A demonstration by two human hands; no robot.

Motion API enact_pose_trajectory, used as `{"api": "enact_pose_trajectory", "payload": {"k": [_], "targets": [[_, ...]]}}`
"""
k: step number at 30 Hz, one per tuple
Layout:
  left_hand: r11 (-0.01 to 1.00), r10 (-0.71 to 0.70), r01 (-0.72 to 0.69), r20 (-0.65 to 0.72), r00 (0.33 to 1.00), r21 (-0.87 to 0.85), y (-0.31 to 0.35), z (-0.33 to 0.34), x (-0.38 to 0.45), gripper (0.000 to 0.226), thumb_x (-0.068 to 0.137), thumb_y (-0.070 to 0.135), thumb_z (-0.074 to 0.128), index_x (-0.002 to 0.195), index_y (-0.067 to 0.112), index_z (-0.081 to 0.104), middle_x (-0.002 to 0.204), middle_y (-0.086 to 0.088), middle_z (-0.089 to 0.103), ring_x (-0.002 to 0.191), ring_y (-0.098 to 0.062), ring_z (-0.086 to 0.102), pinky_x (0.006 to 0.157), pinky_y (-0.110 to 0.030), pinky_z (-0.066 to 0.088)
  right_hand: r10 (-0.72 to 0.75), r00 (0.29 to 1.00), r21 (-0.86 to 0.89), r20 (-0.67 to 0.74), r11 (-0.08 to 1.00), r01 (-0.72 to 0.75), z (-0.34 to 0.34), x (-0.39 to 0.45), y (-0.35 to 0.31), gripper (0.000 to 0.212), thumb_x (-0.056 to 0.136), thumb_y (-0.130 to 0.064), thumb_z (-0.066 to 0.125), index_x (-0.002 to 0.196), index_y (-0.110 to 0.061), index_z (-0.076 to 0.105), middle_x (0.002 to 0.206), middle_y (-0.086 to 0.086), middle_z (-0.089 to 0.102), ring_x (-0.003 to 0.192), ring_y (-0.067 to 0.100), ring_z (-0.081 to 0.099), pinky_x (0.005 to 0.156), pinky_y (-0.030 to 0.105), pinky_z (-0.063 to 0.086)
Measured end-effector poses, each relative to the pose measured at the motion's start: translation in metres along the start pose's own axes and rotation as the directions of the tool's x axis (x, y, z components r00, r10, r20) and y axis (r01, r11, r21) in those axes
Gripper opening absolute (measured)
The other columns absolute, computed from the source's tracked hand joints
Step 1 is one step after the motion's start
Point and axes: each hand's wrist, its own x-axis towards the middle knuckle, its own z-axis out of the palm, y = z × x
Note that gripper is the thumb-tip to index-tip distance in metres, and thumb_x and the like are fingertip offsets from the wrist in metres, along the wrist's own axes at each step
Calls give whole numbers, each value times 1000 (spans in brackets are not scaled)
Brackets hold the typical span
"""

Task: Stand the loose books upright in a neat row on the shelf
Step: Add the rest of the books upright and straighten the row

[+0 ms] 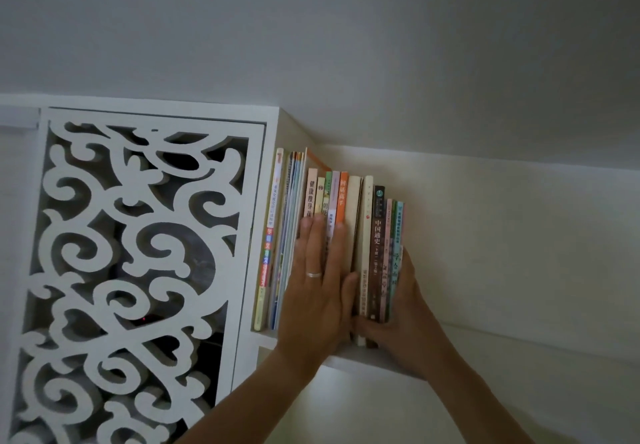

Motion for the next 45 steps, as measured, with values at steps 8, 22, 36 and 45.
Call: {"api": "enact_pose_trajectory", "payload": {"k": [8, 22, 36, 45], "targets": [[997, -6, 3, 33, 999, 80, -2, 3, -1, 69, 104, 28, 53, 162, 10, 22, 172, -13, 9, 160, -30, 7, 127, -56, 18, -39, 998, 70, 48, 997, 36, -2, -4, -5, 155, 51, -46, 102, 159, -44, -9, 154, -27, 35, 139, 5, 46, 110, 37, 49], [1000, 26, -26, 9, 1000, 18, -3, 3, -1, 88, 83, 15, 68, 160, 5, 26, 169, -20, 14, 159, -35, 7, 127, -59, 15, -16, 999, 27, 47, 1000, 15, -5, -12, -3, 139, 76, -27, 90, 153, -47, -25, 134, -33, 45, 118, -8, 58, 92, 16, 55], [998, -58, 60, 59, 997, -23, 9, 3, -2, 88, 84, 12, 58, 160, -4, 17, 170, -23, 5, 158, -39, -1, 125, -65, 9, -42, 999, 27, 10, 999, 42, -6, -11, -6, 143, 68, -37, 95, 158, -38, -16, 153, -12, 40, 136, 11, 50, 104, 45, 54], [943, -325, 314, 103, 940, 112, 42, -28, -39, 50, 97, 33, 63, 137, 9, 47, 133, -14, 58, 120, -27, 60, 100, -41, 57, -14, 1000, -2, -17, 1000, 14, -3, -12, -10, 146, 61, -52, 93, 155, -47, -19, 150, -5, 45, 128, 19, 57, 98, 52, 57]]}}
